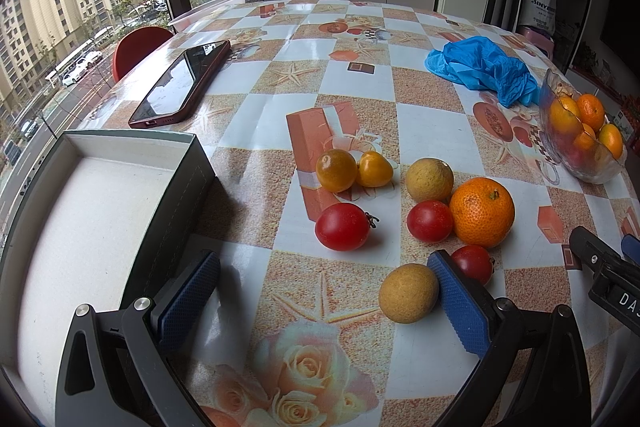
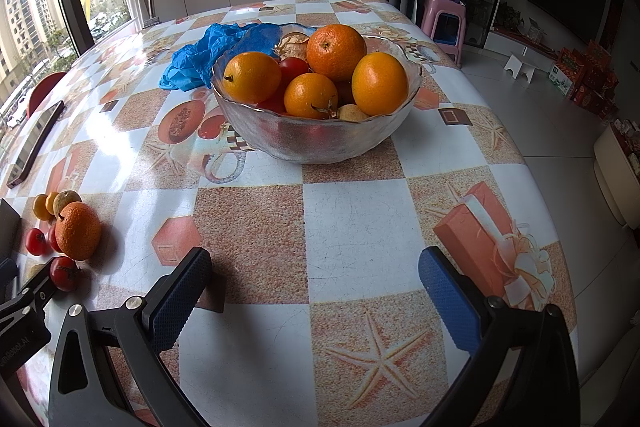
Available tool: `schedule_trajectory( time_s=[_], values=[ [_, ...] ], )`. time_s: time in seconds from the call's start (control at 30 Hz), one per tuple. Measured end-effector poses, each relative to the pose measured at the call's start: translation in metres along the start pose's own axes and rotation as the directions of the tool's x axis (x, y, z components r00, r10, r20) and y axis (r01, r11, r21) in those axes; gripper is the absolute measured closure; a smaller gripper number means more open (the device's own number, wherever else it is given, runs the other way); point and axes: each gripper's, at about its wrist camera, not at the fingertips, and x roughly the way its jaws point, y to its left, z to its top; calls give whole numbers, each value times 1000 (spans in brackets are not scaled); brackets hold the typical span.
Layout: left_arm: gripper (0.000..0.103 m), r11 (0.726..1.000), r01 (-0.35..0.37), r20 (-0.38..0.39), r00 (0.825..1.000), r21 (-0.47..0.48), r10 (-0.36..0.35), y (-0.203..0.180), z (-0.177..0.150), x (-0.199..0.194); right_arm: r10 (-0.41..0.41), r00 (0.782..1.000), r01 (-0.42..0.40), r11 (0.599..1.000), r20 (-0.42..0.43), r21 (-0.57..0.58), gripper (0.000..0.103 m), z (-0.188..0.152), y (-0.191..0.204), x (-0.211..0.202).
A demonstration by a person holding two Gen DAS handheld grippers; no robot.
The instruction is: Organize fruits
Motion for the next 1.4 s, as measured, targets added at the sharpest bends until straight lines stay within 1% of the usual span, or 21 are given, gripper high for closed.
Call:
schedule_trajectory(
  time_s=[0.07,0.13,1.4],
  values=[
    [0,999,30,-7,1000,-28,-30,4,0,0,0,1000,0,1000,0,0,0,0,0,0],
    [0,1000,18,-7,1000,-22,-18,2,0,1,0,1000,0,1000,0,0,0,0,0,0],
    [0,1000,20,-8,1000,-24,-21,2,0,2,0,1000,0,1000,0,0,0,0,0,0]
  ],
)
